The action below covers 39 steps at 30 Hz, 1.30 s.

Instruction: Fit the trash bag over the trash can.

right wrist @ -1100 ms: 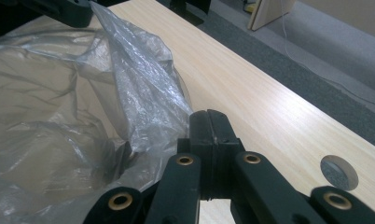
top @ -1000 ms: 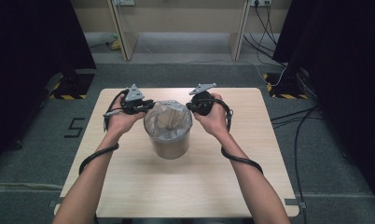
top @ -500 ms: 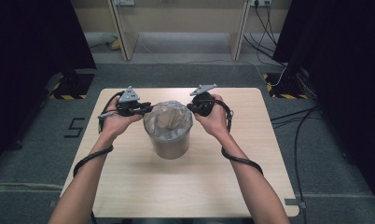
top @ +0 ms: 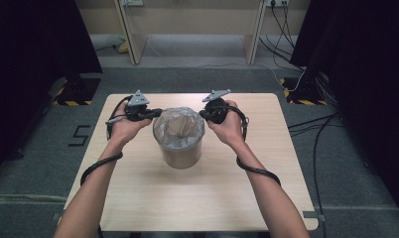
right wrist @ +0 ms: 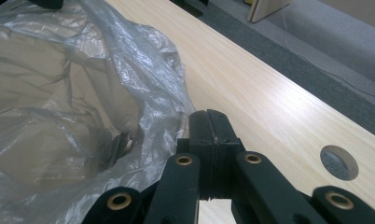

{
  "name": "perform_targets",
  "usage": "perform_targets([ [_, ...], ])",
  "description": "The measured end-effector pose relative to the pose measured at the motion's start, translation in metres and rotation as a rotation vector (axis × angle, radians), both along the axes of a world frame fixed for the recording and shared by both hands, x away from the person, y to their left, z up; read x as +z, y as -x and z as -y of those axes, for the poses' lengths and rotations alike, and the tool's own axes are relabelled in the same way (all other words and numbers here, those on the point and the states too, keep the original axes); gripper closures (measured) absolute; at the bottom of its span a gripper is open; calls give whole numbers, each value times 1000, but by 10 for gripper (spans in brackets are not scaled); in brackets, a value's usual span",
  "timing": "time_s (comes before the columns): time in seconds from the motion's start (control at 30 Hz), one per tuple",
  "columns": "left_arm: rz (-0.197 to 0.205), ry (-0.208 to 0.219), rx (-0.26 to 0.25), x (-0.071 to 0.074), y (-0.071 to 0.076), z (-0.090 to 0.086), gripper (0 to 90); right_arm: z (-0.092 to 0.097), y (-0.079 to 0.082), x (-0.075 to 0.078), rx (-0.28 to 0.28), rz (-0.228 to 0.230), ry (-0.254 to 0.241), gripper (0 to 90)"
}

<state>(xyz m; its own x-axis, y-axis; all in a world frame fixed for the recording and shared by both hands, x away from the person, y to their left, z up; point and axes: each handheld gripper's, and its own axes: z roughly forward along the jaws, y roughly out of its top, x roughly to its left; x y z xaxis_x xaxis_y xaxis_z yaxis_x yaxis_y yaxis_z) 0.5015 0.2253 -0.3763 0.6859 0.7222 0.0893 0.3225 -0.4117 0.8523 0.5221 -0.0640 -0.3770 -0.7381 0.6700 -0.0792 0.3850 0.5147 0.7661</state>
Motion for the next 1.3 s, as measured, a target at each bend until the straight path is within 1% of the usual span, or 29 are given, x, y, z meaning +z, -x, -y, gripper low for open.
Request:
perform_targets([
  [0.07, 3, -1, 5, -1, -1, 1, 897, 0, 0, 1, 2, -7, 6, 887],
  [0.2, 16, -14, 14, 0, -2, 2, 897, 2, 3, 6, -5, -3, 1, 814],
  [0.33, 22, -26, 20, -1, -3, 3, 897, 2, 5, 17, -15, 35, -8, 736],
  [0.43, 27, -31, 25, -1, -3, 3, 897, 1, 7, 25, -16, 61, -26, 688],
  [0.53, 30, -36, 27, -1, -3, 4, 897, -1, 9, 31, 1, 78, -41, 659],
  [0.67, 33, -39, 25, -1, -3, 5, 897, -6, 11, 33, 31, 76, -54, 642],
  [0.73, 35, -41, 23, -1, -4, 6, 897, -8, 10, 32, 44, 73, -52, 639],
  [0.83, 37, -41, 25, 0, -4, 6, 897, -12, 9, 29, 62, 63, -39, 658],
  [0.9, 39, -42, 25, 0, -5, 6, 897, -14, 8, 27, 66, 54, -30, 703],
  [1.03, 41, -40, 25, 1, -6, 6, 897, -13, 4, 22, 66, 37, -22, 841],
  [1.1, 44, -41, 26, 2, -6, 7, 897, -12, 4, 21, 56, 32, -20, 887],
  [1.13, 47, -40, 24, 3, -7, 8, 897, -11, 4, 21, 52, 31, -23, 900],
  [1.3, 46, -43, 20, 3, -9, 11, 897, -6, 1, 20, 29, 33, -33, 900],
])
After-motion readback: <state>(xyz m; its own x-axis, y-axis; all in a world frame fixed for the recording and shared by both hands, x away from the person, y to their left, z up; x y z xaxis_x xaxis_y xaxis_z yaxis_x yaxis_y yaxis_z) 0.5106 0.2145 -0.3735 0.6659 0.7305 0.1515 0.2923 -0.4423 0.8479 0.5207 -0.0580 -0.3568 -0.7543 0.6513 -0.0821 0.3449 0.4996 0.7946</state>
